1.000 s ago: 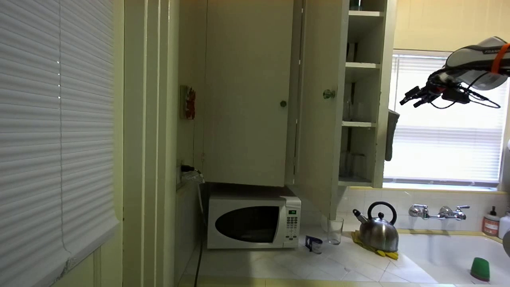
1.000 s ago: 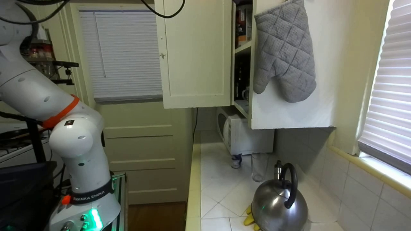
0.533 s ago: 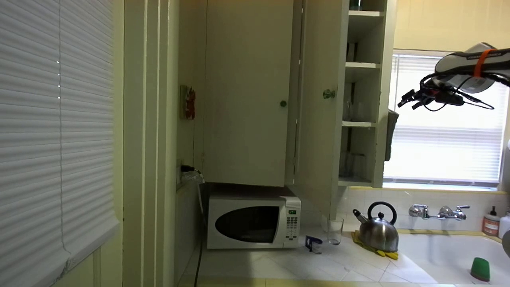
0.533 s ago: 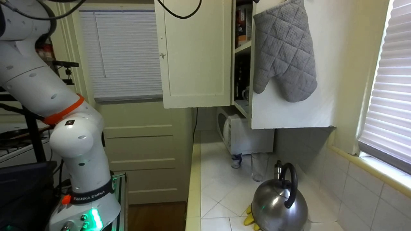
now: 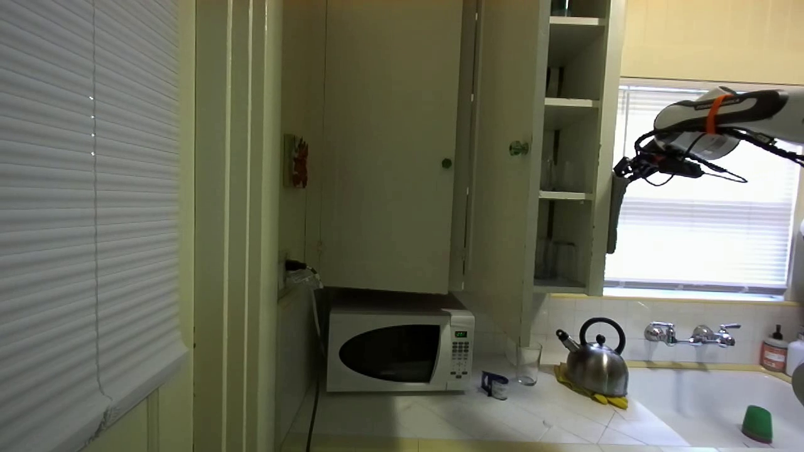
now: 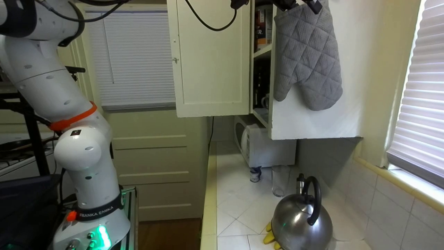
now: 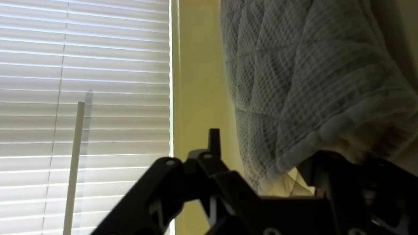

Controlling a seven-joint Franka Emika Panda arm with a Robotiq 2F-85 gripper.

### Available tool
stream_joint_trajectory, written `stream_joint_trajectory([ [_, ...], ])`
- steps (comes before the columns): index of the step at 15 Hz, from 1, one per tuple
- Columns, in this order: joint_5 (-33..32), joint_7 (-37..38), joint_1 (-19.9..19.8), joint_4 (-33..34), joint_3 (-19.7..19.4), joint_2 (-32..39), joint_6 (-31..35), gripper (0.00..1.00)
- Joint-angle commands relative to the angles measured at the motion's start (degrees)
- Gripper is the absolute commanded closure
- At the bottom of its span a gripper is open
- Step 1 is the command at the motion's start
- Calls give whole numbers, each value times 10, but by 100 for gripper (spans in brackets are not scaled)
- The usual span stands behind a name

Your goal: Move the mitten to the counter

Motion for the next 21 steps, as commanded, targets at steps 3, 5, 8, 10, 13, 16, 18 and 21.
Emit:
stream_joint_trajectory([
  [3, 18, 8, -16, 25, 6, 17, -19, 89],
  [5, 14, 18, -21, 26, 10, 12, -25, 99],
  [8, 12, 29, -28, 21, 16, 5, -27, 99],
  [10, 36, 30, -19, 22, 12, 0, -23, 98],
  [13, 55, 36, -19, 23, 16, -6, 4, 98],
  [16, 63, 41, -20, 36, 18, -12, 1, 98],
  [18, 62, 50, -23, 45, 18, -13, 2, 98],
  [21, 64, 55, -23, 65, 12, -8, 1, 98],
])
